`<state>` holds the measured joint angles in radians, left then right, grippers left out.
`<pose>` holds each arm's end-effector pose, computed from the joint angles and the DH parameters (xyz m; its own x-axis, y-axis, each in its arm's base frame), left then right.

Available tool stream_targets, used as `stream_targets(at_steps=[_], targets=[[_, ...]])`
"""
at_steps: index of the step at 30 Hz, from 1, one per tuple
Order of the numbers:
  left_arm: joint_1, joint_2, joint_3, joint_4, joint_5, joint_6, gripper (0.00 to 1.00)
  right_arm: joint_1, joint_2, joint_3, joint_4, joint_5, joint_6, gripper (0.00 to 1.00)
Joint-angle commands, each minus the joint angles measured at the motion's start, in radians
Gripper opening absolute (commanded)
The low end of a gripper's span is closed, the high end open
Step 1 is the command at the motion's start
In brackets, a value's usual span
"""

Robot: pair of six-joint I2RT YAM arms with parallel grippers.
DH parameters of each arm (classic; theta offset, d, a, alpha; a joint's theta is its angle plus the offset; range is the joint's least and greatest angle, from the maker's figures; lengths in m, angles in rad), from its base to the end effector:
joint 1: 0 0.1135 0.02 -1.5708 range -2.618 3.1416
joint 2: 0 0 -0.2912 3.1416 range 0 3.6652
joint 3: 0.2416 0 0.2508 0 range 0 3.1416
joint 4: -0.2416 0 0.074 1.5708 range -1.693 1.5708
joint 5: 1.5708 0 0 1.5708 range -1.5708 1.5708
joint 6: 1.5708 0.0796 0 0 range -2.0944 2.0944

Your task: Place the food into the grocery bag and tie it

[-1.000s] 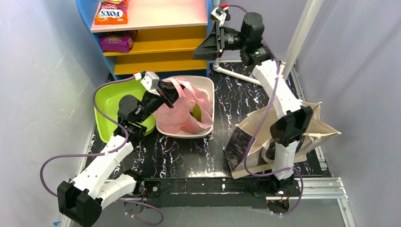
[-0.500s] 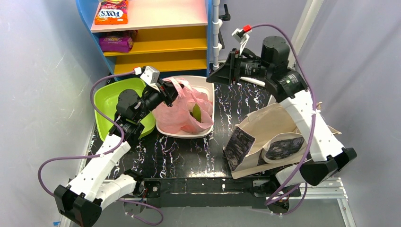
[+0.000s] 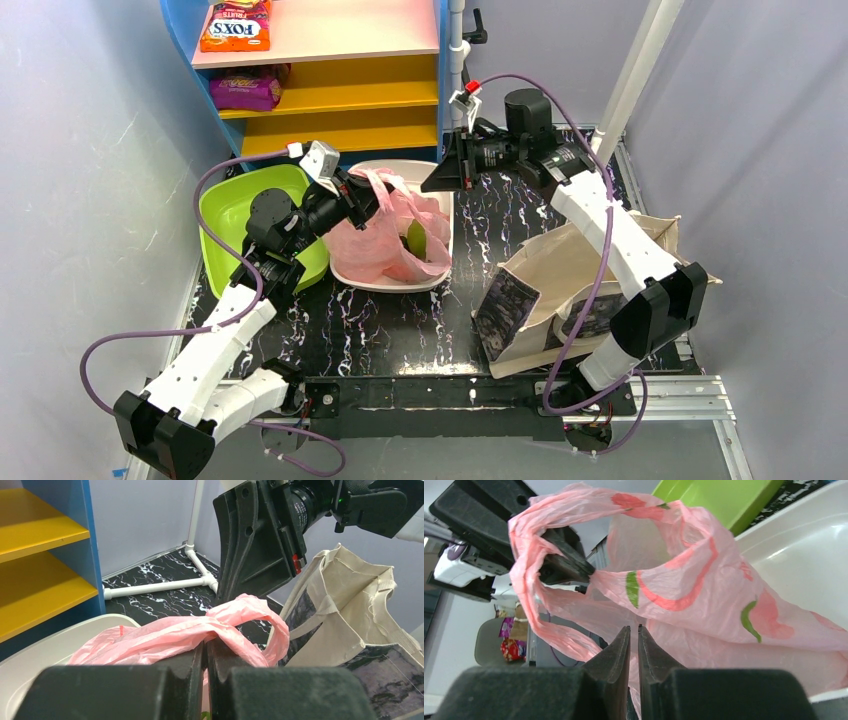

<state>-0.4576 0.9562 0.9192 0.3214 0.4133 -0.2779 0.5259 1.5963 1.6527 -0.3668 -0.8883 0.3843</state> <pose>0.2000 -0.1341 0.4436 0.0362 -0.2979 -0.9539 0.7907 0.5923 -0.1549 0.3024 0.2469 0.4403 -0.6032 -0.0767 -0.7939 -0.7869 0.2193 0.5767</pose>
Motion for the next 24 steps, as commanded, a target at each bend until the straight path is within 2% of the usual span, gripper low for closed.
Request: stream_targets(at_steps=[1, 13, 20, 24], targets=[[0.000, -0.014, 0.024, 0.020, 0.038, -0.014, 0.00, 0.048, -0.022, 0.007, 0.065, -0.083, -0.057, 0.17], [0.000, -0.022, 0.036, -0.008, 0.050, -0.032, 0.00, 0.150, -0.027, -0.026, 0.130, -0.110, -0.091, 0.16], [0.001, -0.026, 0.039, -0.021, 0.034, -0.038, 0.00, 0.160, -0.004, 0.004, 0.157, -0.160, -0.078, 0.33], [0.000, -0.017, 0.068, -0.068, -0.005, -0.048, 0.00, 0.167, -0.002, 0.004, 0.151, -0.199, -0.096, 0.37]])
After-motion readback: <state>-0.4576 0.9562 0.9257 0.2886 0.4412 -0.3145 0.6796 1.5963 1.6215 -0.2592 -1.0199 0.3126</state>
